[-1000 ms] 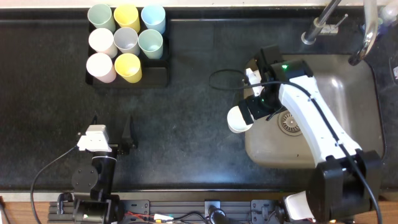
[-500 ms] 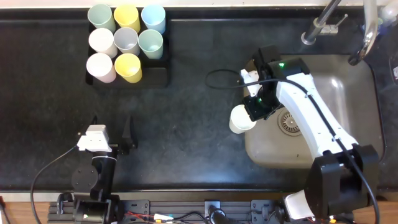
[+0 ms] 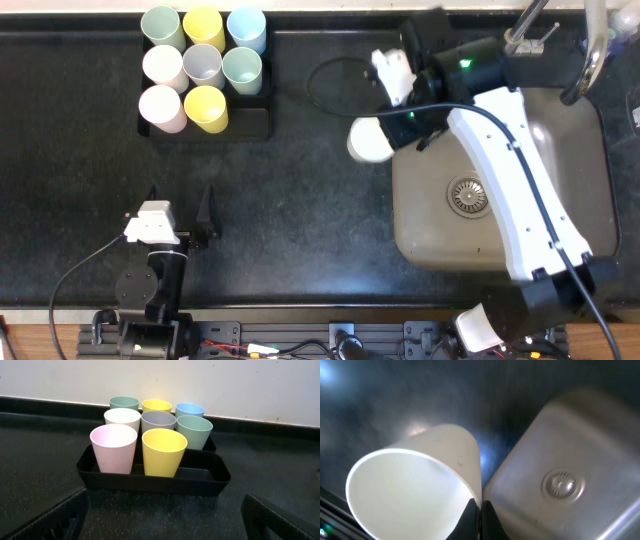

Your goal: Store Cups

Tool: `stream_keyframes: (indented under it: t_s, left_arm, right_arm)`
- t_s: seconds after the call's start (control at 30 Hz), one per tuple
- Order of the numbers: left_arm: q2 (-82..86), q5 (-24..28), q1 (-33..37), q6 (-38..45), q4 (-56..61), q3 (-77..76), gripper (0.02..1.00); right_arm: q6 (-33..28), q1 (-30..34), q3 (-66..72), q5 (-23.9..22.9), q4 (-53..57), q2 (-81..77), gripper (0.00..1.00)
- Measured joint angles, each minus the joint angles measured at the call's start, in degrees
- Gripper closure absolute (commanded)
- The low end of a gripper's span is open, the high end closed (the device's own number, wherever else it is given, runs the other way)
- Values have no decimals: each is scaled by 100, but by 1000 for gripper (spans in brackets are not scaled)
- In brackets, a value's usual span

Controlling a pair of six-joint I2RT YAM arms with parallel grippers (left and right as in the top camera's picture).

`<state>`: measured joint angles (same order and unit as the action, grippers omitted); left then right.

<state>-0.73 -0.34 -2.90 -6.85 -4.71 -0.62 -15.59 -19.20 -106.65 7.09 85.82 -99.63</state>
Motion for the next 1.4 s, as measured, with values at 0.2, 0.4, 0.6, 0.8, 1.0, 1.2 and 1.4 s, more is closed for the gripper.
stream_keyframes:
  t_s: [0.2, 0.4, 0.6, 0.8, 1.0, 1.2, 1.4]
  left_arm:
    - [0, -2, 0, 0, 0, 0, 20]
    - [0, 0, 0, 0, 0, 0, 20]
    - [0, -2, 0, 0, 0, 0, 20]
    - [0, 0, 0, 0, 0, 0, 20]
    - [0, 0, 0, 0, 0, 0, 20]
    - [0, -2, 0, 0, 0, 0, 20]
    - [0, -2, 0, 0, 0, 0, 20]
  right_arm:
    - [101, -581, -1899, -46, 234, -396, 961]
    - [140, -1473, -4113, -468, 199, -2009, 958]
    - [195, -2041, -4872, -831, -4, -3386, 958]
    - [208, -2122, -4872, -905, -31, -3773, 958]
    - [212, -2116, -4916, -901, -55, -3880, 956]
    - [212, -2118, -4920, -885, -251, -4135, 958]
    - [208, -2114, -4920, -855, -363, -4286, 956]
